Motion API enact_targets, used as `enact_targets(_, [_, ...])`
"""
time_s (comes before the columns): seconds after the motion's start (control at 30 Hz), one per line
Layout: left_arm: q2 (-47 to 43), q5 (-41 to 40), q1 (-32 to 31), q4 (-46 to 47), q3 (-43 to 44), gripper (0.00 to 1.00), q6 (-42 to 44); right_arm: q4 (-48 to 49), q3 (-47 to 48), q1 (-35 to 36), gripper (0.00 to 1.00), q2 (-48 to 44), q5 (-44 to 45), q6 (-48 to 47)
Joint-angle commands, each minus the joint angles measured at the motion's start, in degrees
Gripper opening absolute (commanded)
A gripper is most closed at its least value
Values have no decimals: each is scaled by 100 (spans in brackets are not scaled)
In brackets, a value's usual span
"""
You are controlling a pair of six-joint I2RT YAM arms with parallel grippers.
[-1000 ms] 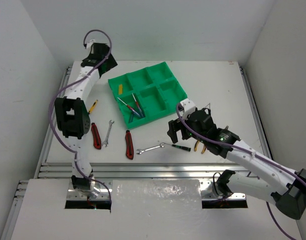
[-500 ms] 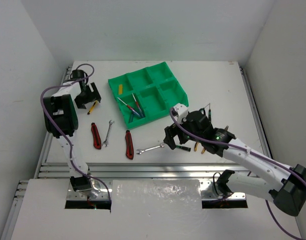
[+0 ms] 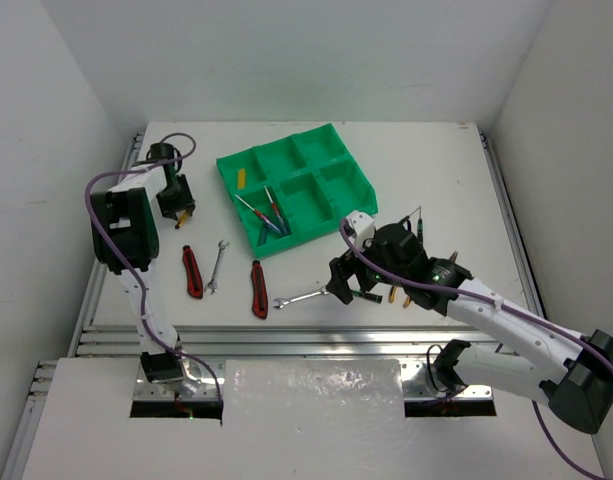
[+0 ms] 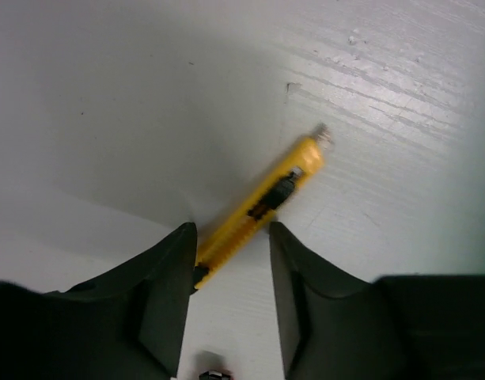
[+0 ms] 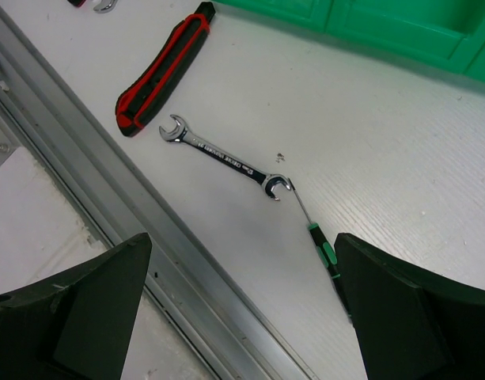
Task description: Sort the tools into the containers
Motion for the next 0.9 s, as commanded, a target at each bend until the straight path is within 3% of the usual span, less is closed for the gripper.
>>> enact_targets(0.0, [237, -282, -44, 1, -94, 38, -6, 243, -19, 7, 99, -115, -116, -88])
enact_targets(0.07, [290, -264, -105, 28, -120, 20, -6, 269, -37, -2, 99, -115, -116, -88])
enact_targets(0.23, [326, -265, -219, -130, 160, 0, -67, 287, -54, -2, 99, -124, -116, -105])
enact_targets(0.4, [-499, -213, -254, -25, 372, 0, -550, 357, -98, -2, 99, -159, -28, -97])
enact_targets(0.53, [-1727, 156, -508, 824, 118, 0, -1041, 357, -98, 7, 99, -133, 112, -79])
enact_targets(0.67, [-2319, 764, -790, 1688, -286, 0, -1569, 375, -116, -2, 99, -107, 200, -88])
enact_targets(0.77, [-2216, 948, -1037, 2302, -192, 0, -1842, 366, -107, -2, 99, -45, 261, -96])
enact_targets(0.87, [-1654, 1062, -1388, 2348, 343, 0, -2114, 348, -98, -2, 99, -10, 314, -105])
